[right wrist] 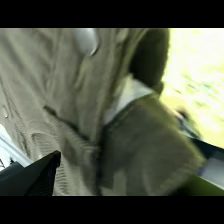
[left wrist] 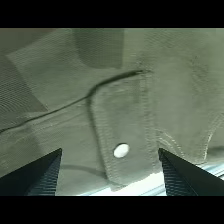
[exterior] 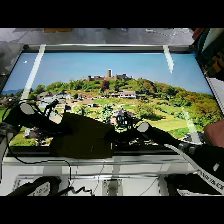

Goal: Fold the clothes and pants, and hang the long-sleeved shirts on hangers.

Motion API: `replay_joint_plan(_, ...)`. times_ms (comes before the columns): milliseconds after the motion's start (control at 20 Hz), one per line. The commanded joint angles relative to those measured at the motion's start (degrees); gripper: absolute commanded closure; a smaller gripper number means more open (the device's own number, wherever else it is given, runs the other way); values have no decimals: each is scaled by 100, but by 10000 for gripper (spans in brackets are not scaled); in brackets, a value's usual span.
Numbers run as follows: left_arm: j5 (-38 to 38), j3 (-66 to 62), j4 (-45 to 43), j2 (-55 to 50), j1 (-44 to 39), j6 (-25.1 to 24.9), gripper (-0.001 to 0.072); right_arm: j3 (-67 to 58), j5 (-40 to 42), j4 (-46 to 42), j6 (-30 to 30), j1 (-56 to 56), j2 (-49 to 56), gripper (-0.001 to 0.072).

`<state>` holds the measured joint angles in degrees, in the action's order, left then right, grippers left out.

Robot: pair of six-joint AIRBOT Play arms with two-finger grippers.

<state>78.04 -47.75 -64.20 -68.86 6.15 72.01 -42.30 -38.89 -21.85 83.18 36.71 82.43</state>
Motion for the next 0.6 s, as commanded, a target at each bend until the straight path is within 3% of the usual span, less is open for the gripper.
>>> replay_joint_plan(0, -79, 4, -2, -2, 2, 0, 6, -664, 96, 118, 13, 308, 518, 96)
replay_joint_plan(100, -118, 4, -4, -2, 2, -2, 6, -979, 92, 227, 13, 413, 787, 133)
replay_joint_plan(200, -136, 2, -4, -2, 2, -2, 6, -1231, 76, 256, 11, 455, 942, 400)
replay_joint_plan(350, -136, 2, -4, -2, 2, -4, 6, -1497, 264, -9, -39, 323, 909, 683)
replay_joint_plan(550, -138, -96, -7, 2, 4, -197, 6, -2118, -199, -1567, -28, -356, 802, 680)
